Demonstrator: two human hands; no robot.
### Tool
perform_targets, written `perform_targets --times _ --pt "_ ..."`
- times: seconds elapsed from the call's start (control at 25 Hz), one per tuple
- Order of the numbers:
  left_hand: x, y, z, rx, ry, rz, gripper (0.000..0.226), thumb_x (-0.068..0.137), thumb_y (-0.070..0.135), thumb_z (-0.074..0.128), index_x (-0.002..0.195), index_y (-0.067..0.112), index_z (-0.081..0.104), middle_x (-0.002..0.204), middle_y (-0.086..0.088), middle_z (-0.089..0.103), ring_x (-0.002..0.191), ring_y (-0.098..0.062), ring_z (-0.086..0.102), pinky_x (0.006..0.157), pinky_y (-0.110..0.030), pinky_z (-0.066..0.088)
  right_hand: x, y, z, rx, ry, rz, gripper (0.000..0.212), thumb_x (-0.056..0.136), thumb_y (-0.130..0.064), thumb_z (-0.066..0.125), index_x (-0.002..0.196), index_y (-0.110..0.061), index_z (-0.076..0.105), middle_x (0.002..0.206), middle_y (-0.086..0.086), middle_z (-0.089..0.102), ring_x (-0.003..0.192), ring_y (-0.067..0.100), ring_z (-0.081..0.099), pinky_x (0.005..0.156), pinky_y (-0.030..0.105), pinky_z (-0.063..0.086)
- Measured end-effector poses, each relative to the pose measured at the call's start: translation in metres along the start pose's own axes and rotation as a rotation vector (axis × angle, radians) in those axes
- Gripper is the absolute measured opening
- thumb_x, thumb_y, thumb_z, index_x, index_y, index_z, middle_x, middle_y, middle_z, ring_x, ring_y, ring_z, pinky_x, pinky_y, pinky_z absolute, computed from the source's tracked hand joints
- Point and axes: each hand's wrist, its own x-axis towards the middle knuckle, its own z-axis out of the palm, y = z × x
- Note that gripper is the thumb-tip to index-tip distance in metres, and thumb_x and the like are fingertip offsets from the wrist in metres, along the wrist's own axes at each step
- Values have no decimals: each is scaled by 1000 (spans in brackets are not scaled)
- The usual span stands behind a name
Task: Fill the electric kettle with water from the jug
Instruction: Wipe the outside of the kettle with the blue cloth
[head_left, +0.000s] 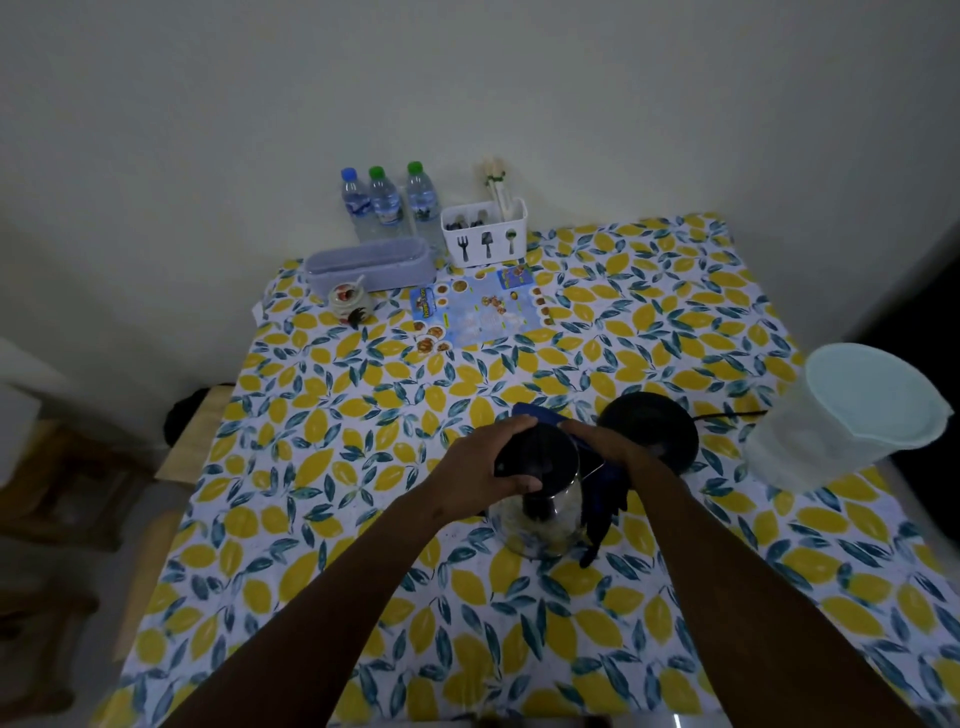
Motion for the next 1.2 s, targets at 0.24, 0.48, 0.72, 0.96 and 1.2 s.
perform_targets --times 0.24,0.48,0.72,0.96,1.2 --pt "-4 1 -1 -31 23 19 75 82 45 69 144 30 31 152 1 35 137 -19 34 109 -42 38 -34 41 3 183 179 -123 28 91 -30 57 101 -7 68 102 19 68 86 27 64 84 43 50" --pt "-12 23 15 157 178 112 69 84 61 48 141 23 39 149 0 39 139 -18 30 116 -42 24 -93 93 -8 -285 513 -344 25 95 -28 51 94 -7 64 87 18 66 71 30 61 60 32 41" --pt "3 80 90 273 194 330 45 97 33 44 139 19 41 148 1 42 143 -16 24 116 -30 6 -123 152 -47 -869 898 -323 39 96 -35 40 114 -11 64 120 14 63 99 34 62 86 46 48" --pt "16 80 150 330 -6 371 52 95 36 38 140 11 40 146 -10 45 138 -29 35 112 -48 31 -112 226 -40 -942 772 -41 70 85 -67 30 136 -23 49 144 9 49 125 42 47 87 57 47" --pt "11 67 166 400 -88 334 53 88 36 39 133 9 48 136 -9 56 125 -28 53 94 -49 51 -108 240 -33 -936 712 -22 83 80 -77 31 145 -26 33 154 7 35 139 39 22 100 64 33"
